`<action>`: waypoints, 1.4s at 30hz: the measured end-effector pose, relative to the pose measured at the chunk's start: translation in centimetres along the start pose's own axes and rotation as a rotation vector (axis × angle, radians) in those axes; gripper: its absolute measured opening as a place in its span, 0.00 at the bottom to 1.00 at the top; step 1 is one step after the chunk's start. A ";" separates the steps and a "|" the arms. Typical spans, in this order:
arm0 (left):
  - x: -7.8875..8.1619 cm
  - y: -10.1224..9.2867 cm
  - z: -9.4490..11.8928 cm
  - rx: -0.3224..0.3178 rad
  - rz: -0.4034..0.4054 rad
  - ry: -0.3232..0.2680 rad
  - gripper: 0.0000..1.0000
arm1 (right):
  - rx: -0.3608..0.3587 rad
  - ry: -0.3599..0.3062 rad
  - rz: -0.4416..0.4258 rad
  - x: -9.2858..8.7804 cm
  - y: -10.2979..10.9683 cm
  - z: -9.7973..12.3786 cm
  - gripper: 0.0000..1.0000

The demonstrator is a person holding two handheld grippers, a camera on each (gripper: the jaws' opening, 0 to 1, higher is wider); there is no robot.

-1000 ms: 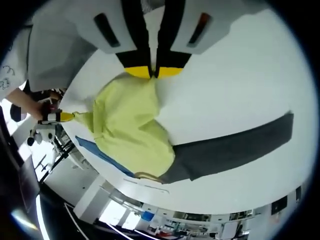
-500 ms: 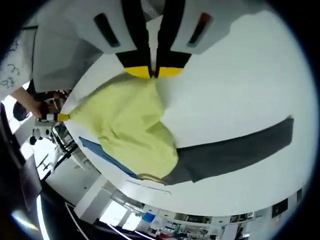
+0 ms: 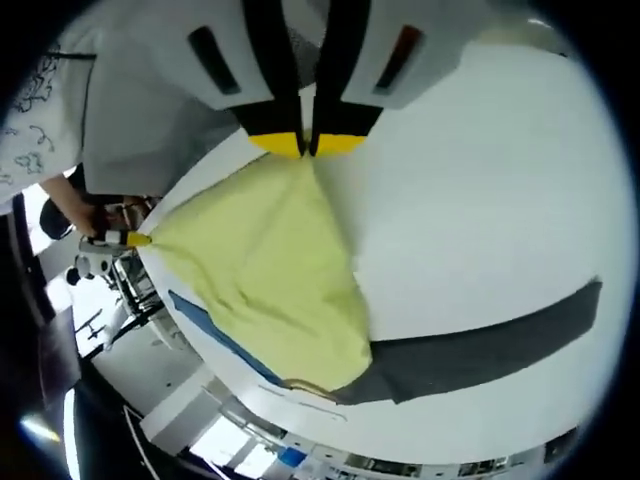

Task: Fold the garment on the visible template until the final outline fits inside the template.

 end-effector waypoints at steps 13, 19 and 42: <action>-1.1 0.3 -1.3 0.055 -0.054 0.101 0.00 | -0.097 0.068 0.020 -1.6 -2.3 -1.9 0.00; -1.4 0.6 -1.4 0.077 -0.068 0.116 0.00 | -0.131 0.103 0.085 -1.9 -2.6 -2.1 0.00; -0.4 0.6 0.2 0.073 -0.137 -0.015 0.17 | -0.067 0.040 0.190 -0.5 -0.8 -0.7 0.24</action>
Point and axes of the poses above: the point that each gripper's makers call its tool centre point, and the gripper's own axes: z roughly backward along the fingers, y roughly to its left, x roughly out of its top, the point moved 5 cm from there along z, roughly backward along the fingers, and after that the axes turned 10 degrees about -z, right-handed, at the moved point
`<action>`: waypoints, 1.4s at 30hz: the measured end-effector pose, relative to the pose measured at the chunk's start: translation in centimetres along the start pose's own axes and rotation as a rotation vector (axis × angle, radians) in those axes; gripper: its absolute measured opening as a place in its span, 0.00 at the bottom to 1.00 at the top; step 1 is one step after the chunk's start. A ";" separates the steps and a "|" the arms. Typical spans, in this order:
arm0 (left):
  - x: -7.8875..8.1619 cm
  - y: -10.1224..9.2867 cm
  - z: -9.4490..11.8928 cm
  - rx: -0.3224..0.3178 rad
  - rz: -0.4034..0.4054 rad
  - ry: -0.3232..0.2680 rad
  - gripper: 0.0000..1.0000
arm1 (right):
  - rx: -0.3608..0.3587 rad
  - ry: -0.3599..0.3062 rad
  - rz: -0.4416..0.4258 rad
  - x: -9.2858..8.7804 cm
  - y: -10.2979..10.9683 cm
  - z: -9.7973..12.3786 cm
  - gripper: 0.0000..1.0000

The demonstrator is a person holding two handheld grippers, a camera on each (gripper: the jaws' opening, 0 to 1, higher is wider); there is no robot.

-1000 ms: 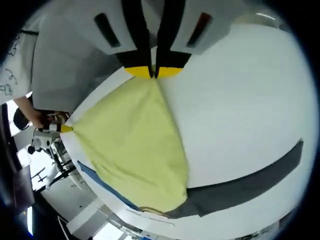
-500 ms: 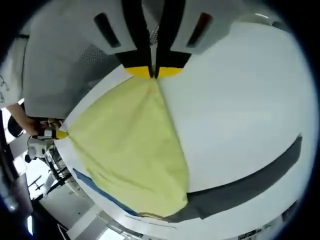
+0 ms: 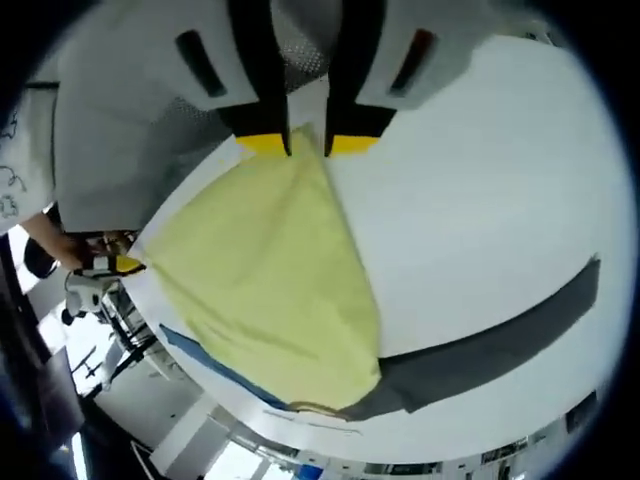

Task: Fold the garment on the visible template until the final outline fits inside the template.

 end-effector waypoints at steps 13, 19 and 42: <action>5.9 -1.3 2.5 0.035 -0.220 -0.330 0.82 | 0.059 -0.194 0.079 3.9 1.2 0.3 0.91; 7.3 -2.4 3.4 0.033 -0.303 -0.411 0.98 | 0.038 -0.241 0.094 5.0 0.6 0.7 1.00; 8.0 -2.7 3.5 0.061 -0.254 -0.489 0.93 | -0.264 -0.341 -0.091 11.1 -13.2 4.5 0.96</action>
Point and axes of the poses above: the point that each gripper's makers call its tool centre point, and the gripper's own axes: z roughly backward along the fingers, y roughly to its left, x roughly out of its top, the point moved 5 cm from there along z, roughly backward along the fingers, and after that the axes turned 10 degrees about -z, right-handed, at the moved point
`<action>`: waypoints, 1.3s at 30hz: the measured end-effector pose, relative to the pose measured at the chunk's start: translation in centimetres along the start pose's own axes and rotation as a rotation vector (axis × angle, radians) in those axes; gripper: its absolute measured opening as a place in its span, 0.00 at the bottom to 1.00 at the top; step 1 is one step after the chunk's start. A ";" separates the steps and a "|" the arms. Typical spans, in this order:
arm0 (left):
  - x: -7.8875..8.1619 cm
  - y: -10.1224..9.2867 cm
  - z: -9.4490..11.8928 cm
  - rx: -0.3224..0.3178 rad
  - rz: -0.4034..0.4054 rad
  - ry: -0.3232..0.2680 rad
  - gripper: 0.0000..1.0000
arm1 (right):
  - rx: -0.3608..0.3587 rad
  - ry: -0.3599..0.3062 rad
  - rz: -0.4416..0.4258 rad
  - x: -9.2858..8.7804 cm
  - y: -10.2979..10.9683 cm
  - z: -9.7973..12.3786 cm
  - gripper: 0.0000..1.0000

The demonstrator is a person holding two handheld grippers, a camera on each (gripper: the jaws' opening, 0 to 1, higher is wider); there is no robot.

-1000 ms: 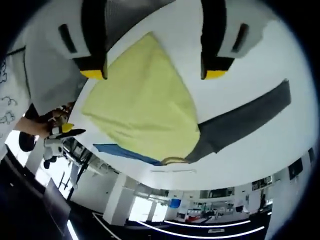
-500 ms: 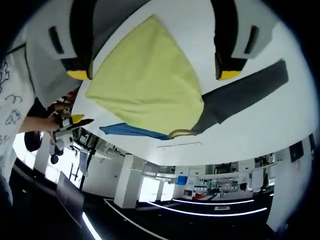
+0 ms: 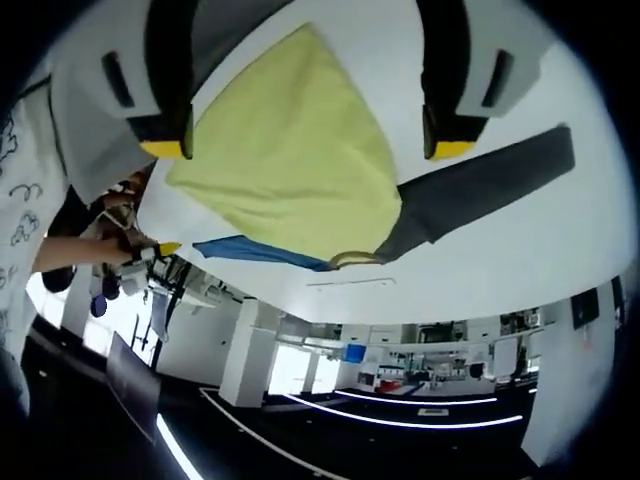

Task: Fold the garment on the visible template until the final outline fits inside the template.

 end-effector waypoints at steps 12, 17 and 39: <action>-1.0 0.6 0.0 0.042 0.039 0.019 0.85 | -0.160 -0.058 -0.153 2.8 -6.5 -2.4 0.64; -1.6 1.1 0.2 0.078 0.067 0.041 0.82 | -0.207 -0.072 -0.219 2.7 -7.3 -2.5 0.48; -3.2 1.4 0.0 0.094 0.116 0.047 0.79 | -0.288 -0.079 -0.263 3.7 -9.6 -3.4 0.00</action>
Point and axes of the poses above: the point that each gripper's makers call its tool centre point, and the gripper's own axes: z roughly backward along the fingers, y roughly to its left, x roughly out of its top, the point moved 5 cm from there along z, roughly backward along the fingers, and after that the axes turned 10 degrees about -z, right-handed, at the moved point
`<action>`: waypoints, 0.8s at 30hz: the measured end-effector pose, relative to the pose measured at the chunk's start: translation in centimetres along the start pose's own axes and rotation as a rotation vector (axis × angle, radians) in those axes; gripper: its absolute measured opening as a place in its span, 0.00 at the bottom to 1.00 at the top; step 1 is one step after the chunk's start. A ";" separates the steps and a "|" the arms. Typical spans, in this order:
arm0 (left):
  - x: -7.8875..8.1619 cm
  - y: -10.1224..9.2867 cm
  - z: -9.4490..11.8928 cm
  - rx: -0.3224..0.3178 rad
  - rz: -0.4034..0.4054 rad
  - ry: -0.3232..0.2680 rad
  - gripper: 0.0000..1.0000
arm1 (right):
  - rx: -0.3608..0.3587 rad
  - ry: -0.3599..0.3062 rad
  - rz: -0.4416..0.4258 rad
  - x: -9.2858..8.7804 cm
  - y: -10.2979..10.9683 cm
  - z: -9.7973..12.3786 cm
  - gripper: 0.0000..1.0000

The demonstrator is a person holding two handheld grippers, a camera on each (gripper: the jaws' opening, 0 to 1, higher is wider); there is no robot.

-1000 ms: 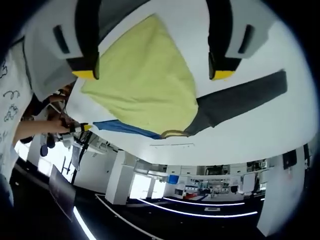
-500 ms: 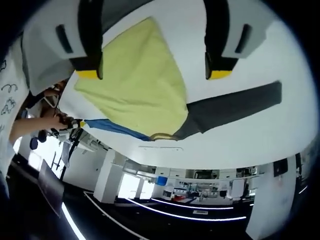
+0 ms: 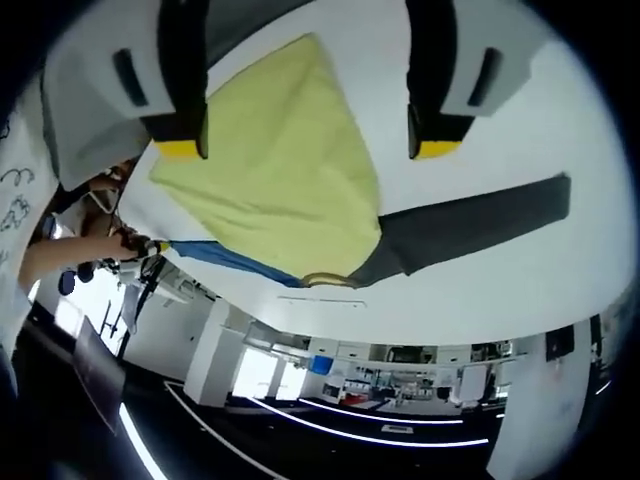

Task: Fold the garment on the visible template until the final outline fits inside the template.

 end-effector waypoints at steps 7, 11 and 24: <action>-0.1 0.2 -0.2 -0.012 -0.002 -0.008 0.78 | 0.059 -0.038 0.078 1.6 2.5 1.4 0.00; 0.1 0.2 -0.6 -0.021 -0.008 -0.020 0.77 | 0.173 -0.072 0.066 3.4 6.6 2.1 0.00; 1.0 -0.9 -1.2 -0.046 -0.049 -0.038 0.77 | 0.547 0.002 0.127 1.7 23.1 1.8 0.00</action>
Point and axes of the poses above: the point that each gripper's makers call its tool centre point, and the gripper's own axes: z roughly backward along the fingers, y roughly to its left, x roughly out of its top, the point moved 5 cm from there along z, roughly backward along the fingers, and after that the axes turned 10 degrees about -z, right-handed, at the moved point
